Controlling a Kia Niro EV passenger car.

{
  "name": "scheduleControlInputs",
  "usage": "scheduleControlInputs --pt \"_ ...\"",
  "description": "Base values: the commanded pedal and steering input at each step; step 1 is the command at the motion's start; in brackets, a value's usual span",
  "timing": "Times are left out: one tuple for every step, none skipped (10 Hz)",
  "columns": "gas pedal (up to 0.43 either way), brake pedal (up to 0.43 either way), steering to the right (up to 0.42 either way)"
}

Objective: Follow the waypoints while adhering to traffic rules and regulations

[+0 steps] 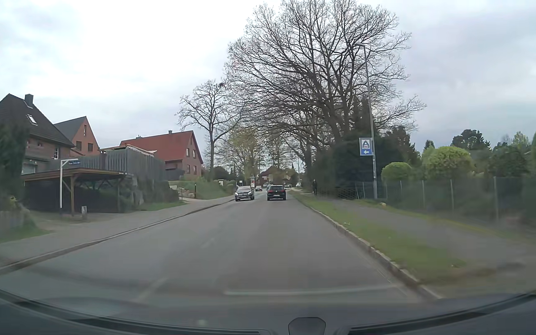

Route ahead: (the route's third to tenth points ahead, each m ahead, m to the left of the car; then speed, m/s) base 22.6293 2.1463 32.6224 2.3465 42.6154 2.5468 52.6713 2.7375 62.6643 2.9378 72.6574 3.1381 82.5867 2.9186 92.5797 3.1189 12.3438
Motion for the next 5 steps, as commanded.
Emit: scheduleControlInputs --pt "0.22 0.0 -0.008" --pt "0.228 0.0 -0.008" --pt "0.228 0.0 -0.007" --pt "0.228 0.0 -0.008" --pt "0.228 0.0 -0.007"
